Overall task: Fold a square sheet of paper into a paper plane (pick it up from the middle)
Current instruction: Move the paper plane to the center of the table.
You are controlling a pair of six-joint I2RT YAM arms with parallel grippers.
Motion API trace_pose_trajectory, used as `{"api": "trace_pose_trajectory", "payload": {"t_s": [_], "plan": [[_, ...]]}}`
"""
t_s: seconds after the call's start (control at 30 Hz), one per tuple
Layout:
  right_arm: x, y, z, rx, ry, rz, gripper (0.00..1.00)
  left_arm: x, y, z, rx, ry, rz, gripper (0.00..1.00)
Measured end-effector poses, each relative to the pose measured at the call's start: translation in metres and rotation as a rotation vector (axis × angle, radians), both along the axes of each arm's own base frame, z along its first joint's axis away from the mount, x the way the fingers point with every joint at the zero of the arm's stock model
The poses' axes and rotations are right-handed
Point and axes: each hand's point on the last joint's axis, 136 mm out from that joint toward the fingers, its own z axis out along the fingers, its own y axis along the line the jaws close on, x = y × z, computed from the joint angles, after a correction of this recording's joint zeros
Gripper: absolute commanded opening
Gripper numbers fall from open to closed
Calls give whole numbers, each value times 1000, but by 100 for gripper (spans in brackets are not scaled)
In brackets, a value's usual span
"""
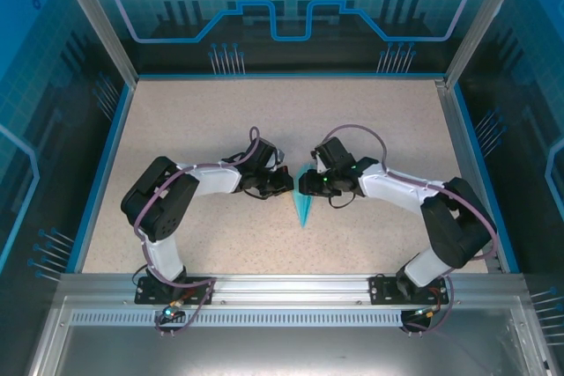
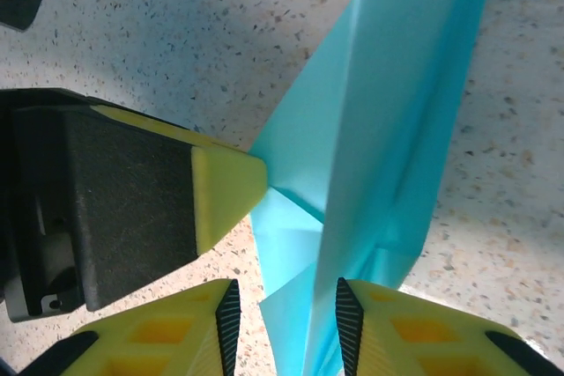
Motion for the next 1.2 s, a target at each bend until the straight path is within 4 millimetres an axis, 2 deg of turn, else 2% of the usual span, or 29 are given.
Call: {"api": "trace_pose_trajectory", "payload": {"t_s": [0.2,0.67,1.0,1.2], "plan": [[-3,-1,-13,-50,28,-4,46,0,0,0,0,0,0,0],[-15,-4,-25,-128,52,-33,52,-1,2,-2,8,2,5,0],[-29,10,-37,-128,103,-40,51,-1,2,-2,8,2,5,0],[-31,9,-43,-141,125,-95,40,-1,2,-2,8,2,5,0]]}}
